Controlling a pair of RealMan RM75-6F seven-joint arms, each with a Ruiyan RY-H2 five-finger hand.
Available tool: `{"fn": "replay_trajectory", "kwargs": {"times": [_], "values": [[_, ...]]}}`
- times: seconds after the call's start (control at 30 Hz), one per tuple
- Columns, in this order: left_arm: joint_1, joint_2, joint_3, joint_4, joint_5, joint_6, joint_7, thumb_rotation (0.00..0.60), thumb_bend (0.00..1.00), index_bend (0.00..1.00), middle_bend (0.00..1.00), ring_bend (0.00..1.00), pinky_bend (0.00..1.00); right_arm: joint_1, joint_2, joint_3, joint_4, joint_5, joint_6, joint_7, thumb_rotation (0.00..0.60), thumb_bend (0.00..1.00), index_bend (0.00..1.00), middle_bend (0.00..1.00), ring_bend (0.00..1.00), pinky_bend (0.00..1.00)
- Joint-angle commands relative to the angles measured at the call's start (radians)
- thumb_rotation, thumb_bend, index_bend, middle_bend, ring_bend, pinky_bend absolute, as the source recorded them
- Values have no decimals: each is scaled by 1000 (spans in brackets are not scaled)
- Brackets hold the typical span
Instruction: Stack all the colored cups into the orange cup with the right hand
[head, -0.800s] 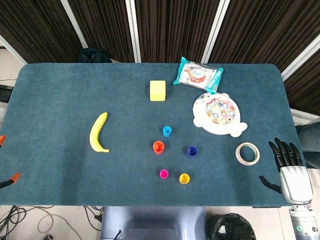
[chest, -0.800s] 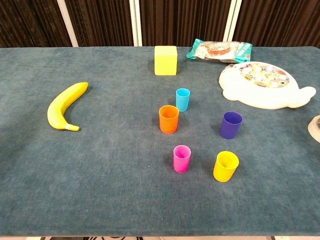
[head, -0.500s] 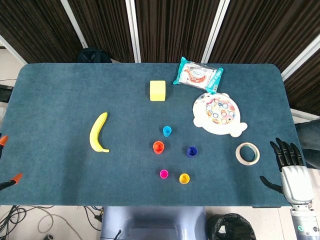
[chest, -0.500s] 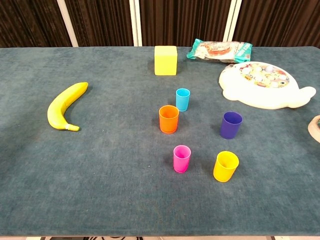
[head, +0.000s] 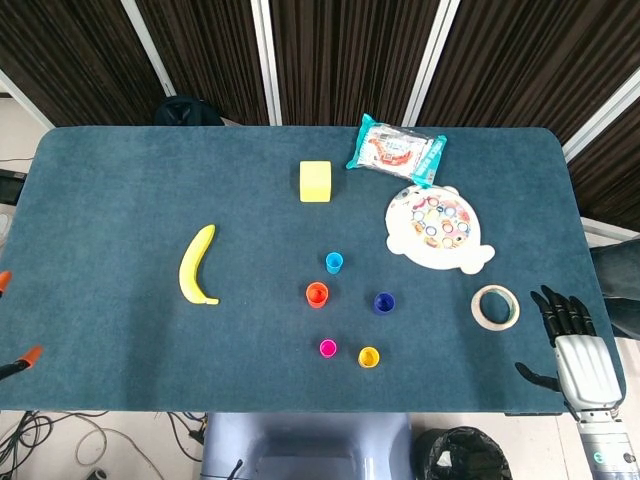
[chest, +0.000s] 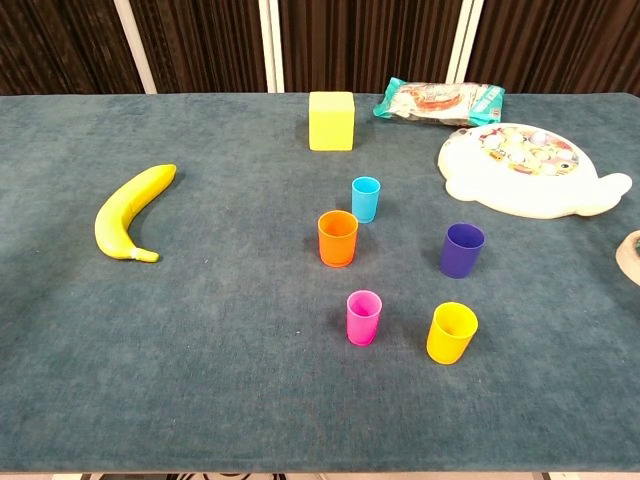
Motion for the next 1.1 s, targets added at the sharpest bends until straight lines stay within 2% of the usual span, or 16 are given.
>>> {"fn": "replay_trajectory", "kwargs": {"times": [0.03,0.2,0.33,0.4,0.57,0.73,0.9,1.0,1.1], "values": [[2,1,0,-1,2,4,0,600,0,0,0,0,37,3,3,-5,-6,-1,-8,3,600,186,13,0,64,26],[-1,-4,4,-4,-3,-9,7,600,0,0,0,0,37,11,0,-8,-13,-2,-25,32,600,186,34,0,64,26],[-8,-10,6,-3,-1,-21,19,600,0,0,0,0,37,52,15,1,-19,2,-90,49,600,185,41,0,64,26],[-11,-15,9,-3,2,-28,25,600,0,0,0,0,37,109,45,15,-31,18,-185,45,600,186,42,0,64,26],[-9,-20,6,-4,2,-20,32,600,0,0,0,0,37,294,136,78,-91,148,-507,57,600,186,44,0,61,26],[-9,-25,5,-5,-2,-19,38,600,0,0,0,0,37,430,153,127,-90,267,-701,-9,600,186,68,0,59,26],[-10,-28,6,-6,-3,-23,44,600,0,0,0,0,37,511,110,143,-78,378,-777,-98,600,232,165,0,59,26],[-10,-29,5,-6,-7,-23,44,600,0,0,0,0,37,547,69,146,-64,437,-786,-145,600,311,216,0,58,26],[-10,-29,3,-6,-10,-23,43,600,0,0,0,0,37,578,26,146,-48,490,-782,-190,600,329,228,0,58,25]]}}
